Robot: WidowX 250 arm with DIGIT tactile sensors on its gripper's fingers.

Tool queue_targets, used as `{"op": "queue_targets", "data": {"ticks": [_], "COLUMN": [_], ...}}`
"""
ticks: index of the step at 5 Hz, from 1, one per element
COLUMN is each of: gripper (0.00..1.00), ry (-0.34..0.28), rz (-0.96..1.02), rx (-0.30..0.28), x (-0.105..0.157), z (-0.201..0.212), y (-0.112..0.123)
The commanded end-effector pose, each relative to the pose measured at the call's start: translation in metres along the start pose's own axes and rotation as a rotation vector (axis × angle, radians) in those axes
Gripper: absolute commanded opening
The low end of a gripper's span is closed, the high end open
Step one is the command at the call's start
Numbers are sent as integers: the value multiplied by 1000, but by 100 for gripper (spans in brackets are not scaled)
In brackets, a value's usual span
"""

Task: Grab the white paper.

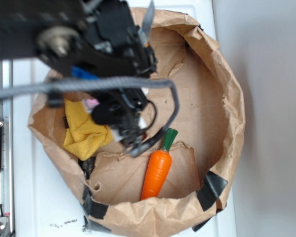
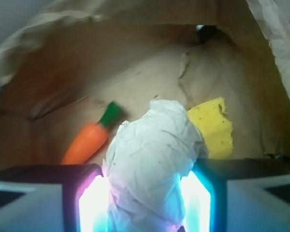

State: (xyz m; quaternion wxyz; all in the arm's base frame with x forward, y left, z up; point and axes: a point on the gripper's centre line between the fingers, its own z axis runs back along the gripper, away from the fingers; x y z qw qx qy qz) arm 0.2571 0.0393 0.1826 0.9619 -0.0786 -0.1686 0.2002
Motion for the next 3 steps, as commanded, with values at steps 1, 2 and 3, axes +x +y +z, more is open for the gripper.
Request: {"op": "queue_targets", "data": {"ticks": [1, 2, 3], "gripper": [0, 0, 0], "ry": [183, 176, 106], "rz": [-329, -316, -297], "rx": [-16, 53, 120], "x": [5, 6, 11], "z": [25, 28, 25], "y": [-21, -23, -28]}}
